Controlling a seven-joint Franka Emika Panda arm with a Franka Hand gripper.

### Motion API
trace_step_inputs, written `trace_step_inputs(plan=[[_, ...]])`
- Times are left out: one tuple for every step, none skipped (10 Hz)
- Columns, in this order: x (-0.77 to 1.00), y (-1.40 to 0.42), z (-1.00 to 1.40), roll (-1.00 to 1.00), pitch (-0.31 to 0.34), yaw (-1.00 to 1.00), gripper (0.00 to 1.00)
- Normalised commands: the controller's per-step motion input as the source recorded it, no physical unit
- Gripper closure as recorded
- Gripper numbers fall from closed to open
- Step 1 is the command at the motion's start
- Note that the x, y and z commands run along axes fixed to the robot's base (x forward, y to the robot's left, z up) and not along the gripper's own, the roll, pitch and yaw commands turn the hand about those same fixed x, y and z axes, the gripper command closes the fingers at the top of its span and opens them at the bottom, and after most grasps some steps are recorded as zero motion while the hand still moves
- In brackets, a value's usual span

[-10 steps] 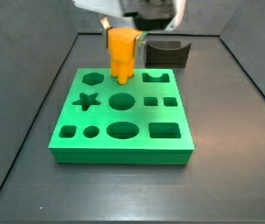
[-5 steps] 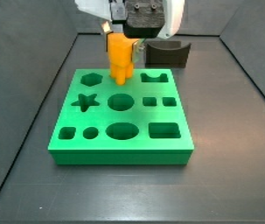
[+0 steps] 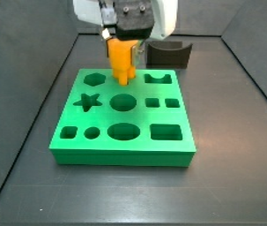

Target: Insert the 3 prong object.

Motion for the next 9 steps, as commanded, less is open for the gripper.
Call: trace_step_inputs(plan=[[0.15,-0.02,-0.51,0.34,0.13,-0.04,1.0],[0.23,-0.01,-0.42,0.36,0.184,-0.04,1.0],[0.31,0.0,-0.35,0.27,0.203,-0.04,1.0],[0.22,0.0,-0.37,0.19,0.16,-0.01,1.0],[0.05,0.0,-0.39,0.03,0.021,0.0,1.0],[0.0,0.05,-0.31,-0.1,-0.009,0.0,1.0],[0.0,0.06,0.0,-0.06,-0.004,0.0,1.0],[0.0,0.0,0.0,-0.01,0.0,0.0,1.0],[0.0,0.0,0.0,0.0,0.0,0.0,1.0]])
